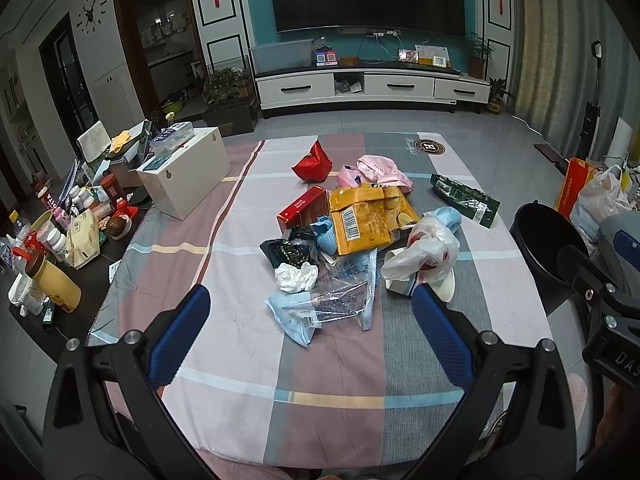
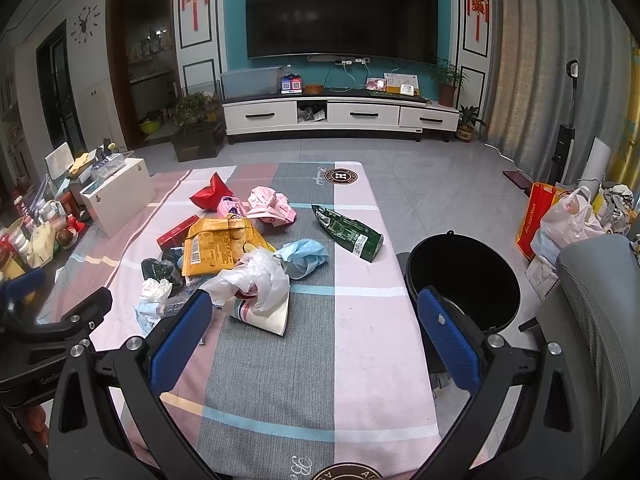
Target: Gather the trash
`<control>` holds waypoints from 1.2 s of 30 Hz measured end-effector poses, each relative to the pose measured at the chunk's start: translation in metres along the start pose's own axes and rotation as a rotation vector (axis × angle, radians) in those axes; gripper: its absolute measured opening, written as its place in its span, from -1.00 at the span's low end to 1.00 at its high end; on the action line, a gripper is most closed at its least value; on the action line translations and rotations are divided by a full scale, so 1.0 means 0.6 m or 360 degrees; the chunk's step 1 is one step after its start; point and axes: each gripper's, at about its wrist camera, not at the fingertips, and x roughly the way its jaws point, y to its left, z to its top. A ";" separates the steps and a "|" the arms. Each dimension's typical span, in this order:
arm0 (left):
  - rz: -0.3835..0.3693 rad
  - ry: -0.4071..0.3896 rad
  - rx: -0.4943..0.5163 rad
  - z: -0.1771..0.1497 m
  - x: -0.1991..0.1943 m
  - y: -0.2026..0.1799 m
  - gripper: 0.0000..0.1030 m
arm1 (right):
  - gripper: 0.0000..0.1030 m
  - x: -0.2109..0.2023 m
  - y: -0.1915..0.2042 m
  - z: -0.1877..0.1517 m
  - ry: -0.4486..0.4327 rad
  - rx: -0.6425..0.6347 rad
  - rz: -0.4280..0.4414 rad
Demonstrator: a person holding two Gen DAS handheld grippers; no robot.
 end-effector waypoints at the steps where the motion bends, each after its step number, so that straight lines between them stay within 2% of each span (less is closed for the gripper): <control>1: 0.0001 0.0000 0.0000 0.000 0.000 0.000 0.95 | 0.95 0.000 0.001 0.000 0.0000 -0.0001 -0.0003; 21: -0.0018 0.0017 -0.0013 -0.006 0.007 0.002 0.95 | 0.95 0.006 -0.001 -0.004 0.0015 0.0010 0.0018; 25: -0.0076 0.0045 -0.0054 -0.011 0.017 0.015 0.95 | 0.95 0.016 -0.009 -0.012 0.0051 0.0040 0.0113; 31: -0.0230 0.0042 -0.0180 -0.028 0.038 0.059 0.95 | 0.95 0.036 -0.021 -0.029 0.0068 0.0045 0.0359; 35: -0.0237 0.0066 -0.0245 -0.053 0.063 0.092 0.95 | 0.95 0.067 -0.034 -0.045 0.0133 0.0099 0.0480; 36: -0.0253 0.0081 -0.0260 -0.061 0.071 0.099 0.95 | 0.95 0.077 -0.035 -0.047 0.0160 0.0084 0.0472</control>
